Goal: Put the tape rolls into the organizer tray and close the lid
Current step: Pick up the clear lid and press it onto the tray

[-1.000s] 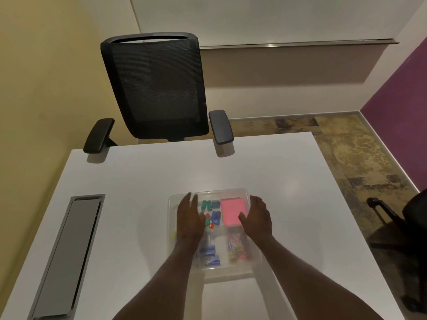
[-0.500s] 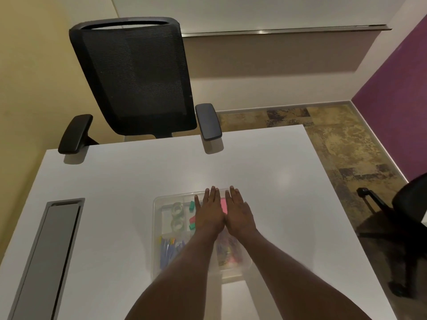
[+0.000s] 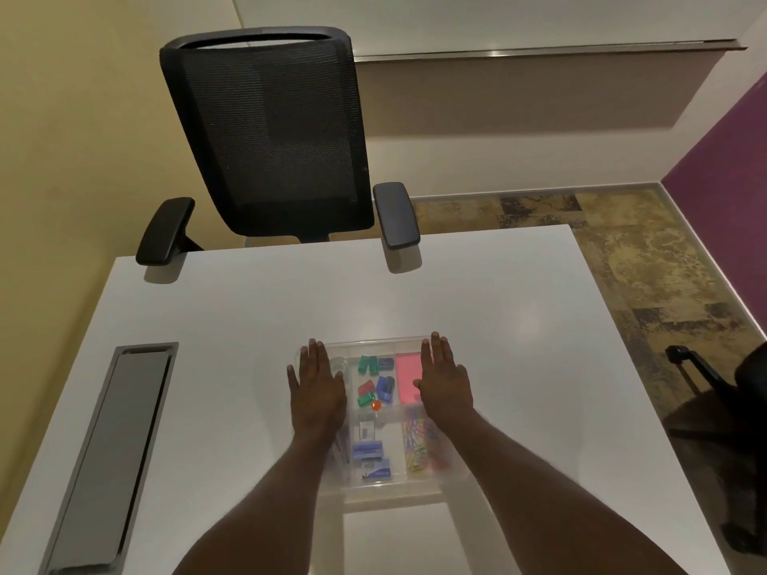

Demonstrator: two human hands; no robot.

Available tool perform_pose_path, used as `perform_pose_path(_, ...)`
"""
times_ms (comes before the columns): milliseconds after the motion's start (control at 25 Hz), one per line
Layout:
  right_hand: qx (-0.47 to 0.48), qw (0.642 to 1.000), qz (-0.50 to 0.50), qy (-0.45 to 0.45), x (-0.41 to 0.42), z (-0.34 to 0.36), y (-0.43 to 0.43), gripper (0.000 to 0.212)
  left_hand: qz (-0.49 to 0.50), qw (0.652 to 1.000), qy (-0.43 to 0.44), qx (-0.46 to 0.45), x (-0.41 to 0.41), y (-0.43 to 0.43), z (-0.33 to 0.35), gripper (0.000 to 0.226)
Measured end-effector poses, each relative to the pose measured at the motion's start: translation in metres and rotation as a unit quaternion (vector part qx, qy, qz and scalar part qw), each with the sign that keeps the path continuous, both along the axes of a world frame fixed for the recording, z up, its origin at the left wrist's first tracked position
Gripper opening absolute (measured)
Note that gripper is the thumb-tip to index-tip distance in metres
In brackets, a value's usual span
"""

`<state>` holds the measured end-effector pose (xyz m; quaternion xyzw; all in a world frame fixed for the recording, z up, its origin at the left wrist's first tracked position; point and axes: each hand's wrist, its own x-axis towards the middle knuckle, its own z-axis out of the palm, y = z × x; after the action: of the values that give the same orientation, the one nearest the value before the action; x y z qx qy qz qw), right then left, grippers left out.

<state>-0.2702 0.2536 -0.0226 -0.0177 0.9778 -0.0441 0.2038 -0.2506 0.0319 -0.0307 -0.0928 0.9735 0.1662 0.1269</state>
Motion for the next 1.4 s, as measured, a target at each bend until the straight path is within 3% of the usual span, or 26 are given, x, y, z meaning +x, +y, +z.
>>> perform_pose_path(200, 0.001, 1.0, 0.004, 0.004, 0.002, 0.001, 0.0, 0.081, 0.029, 0.999, -0.016, 0.011, -0.004, -0.021, -0.001, 0.074)
perform_pose_path(400, 0.016, 1.0, 0.009, -0.001, 0.003, 0.007, -0.002, 0.081, -0.011, 0.999, -0.036, -0.002, -0.004, -0.031, -0.005, 0.077)
perform_pose_path(680, 0.04, 0.999, 0.024, -0.001, 0.003, 0.017, -0.008, 0.078, -0.031, 0.998, 0.044, -0.014, 0.067, -0.023, -0.024, 0.068)
perform_pose_path(1000, 0.041, 0.999, 0.027, -0.002, 0.005, 0.008, -0.003, 0.081, -0.03, 0.998, 0.052, -0.015, 0.102, -0.014, -0.036, 0.068)
perform_pose_path(1400, -0.106, 0.988, -0.031, 0.109, 0.089, -0.029, 0.0, 0.066, -0.02, 0.999, 0.049, -0.011, 0.102, -0.011, -0.036, 0.069)
